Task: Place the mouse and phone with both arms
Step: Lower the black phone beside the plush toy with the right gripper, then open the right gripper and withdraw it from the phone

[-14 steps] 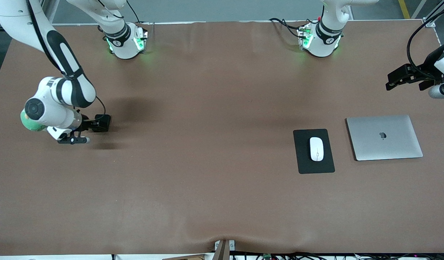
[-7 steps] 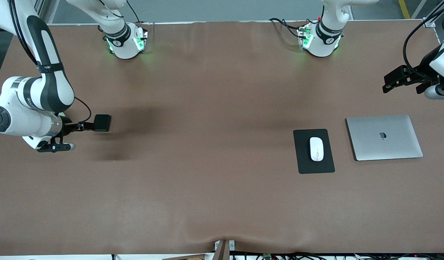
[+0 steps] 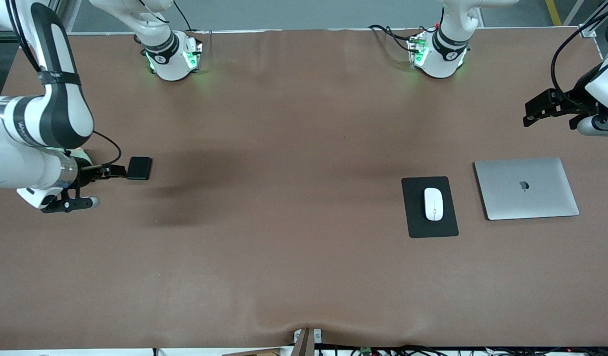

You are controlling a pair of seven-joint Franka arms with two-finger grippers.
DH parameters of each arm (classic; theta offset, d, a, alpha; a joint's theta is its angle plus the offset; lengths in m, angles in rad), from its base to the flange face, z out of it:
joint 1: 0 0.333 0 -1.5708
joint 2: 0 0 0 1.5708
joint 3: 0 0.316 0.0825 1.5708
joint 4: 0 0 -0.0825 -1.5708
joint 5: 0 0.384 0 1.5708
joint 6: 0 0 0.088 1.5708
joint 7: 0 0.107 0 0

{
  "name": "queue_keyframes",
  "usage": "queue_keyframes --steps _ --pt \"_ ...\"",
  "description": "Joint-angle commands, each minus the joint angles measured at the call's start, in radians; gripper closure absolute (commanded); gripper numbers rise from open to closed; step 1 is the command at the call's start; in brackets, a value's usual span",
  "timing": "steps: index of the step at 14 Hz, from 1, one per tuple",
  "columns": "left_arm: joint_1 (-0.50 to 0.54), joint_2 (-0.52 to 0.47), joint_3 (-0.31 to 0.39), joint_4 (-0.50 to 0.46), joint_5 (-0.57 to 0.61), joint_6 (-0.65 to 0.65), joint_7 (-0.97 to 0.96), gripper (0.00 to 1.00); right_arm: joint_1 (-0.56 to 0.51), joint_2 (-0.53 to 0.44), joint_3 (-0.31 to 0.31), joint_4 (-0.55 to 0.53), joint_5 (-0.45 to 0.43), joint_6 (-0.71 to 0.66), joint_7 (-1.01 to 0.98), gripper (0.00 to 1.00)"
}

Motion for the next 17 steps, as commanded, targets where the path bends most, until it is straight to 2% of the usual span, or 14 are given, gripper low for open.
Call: queue_keyframes --steps 1,5,12,15,17 --pt "0.007 -0.009 -0.009 -0.002 0.023 -0.008 0.024 0.0 -0.002 0.068 -0.001 0.214 0.027 -0.182 -0.003 0.0" --pt "0.004 -0.009 -0.009 -0.002 0.038 -0.008 0.009 0.0 0.008 0.075 0.01 0.375 0.033 -0.323 -0.003 0.0" --pt "0.007 -0.015 -0.009 0.003 0.046 -0.012 0.026 0.0 0.035 0.066 -0.001 0.604 0.024 -0.363 -0.002 0.0" --pt "0.007 -0.015 -0.008 0.003 0.046 -0.014 0.027 0.0 0.054 0.023 -0.016 0.61 0.018 -0.469 -0.002 0.0" --pt "0.007 -0.015 -0.008 0.003 0.046 -0.014 0.027 0.0 0.07 -0.021 -0.027 0.61 0.019 -0.494 -0.003 0.0"
